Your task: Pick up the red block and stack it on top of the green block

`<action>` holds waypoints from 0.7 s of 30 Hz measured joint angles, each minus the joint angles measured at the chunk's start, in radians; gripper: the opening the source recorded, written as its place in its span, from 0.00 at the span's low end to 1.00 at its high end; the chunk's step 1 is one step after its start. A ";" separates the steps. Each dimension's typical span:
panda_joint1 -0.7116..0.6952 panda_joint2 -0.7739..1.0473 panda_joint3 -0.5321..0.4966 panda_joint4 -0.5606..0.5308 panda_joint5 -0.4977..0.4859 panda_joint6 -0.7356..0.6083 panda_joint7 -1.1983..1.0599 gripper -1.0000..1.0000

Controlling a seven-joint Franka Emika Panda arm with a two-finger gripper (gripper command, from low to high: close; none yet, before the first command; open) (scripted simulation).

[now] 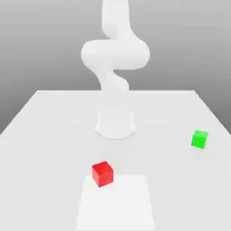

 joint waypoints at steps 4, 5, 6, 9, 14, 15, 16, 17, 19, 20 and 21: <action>0.003 0.117 -0.010 -0.126 -0.049 0.092 -0.081 0.50; 0.004 0.145 -0.017 -0.157 -0.059 0.114 -0.102 0.50; 0.005 0.174 -0.025 -0.188 -0.068 0.137 -0.125 0.50; 0.007 0.259 -0.054 -0.284 -0.088 0.206 -0.199 0.50; 0.022 0.416 -0.130 -0.460 -0.095 0.336 -0.362 0.50; 0.027 0.453 -0.148 -0.498 -0.088 0.367 -0.406 0.50; 0.033 0.504 -0.165 -0.530 -0.079 0.406 -0.449 0.50; 0.040 0.568 -0.181 -0.553 -0.064 0.453 -0.494 0.50; 0.048 0.659 -0.191 -0.568 -0.033 0.522 -0.546 0.50; 0.051 0.689 -0.191 -0.568 -0.020 0.547 -0.560 0.50; 0.054 0.716 -0.190 -0.567 -0.005 0.568 -0.572 0.50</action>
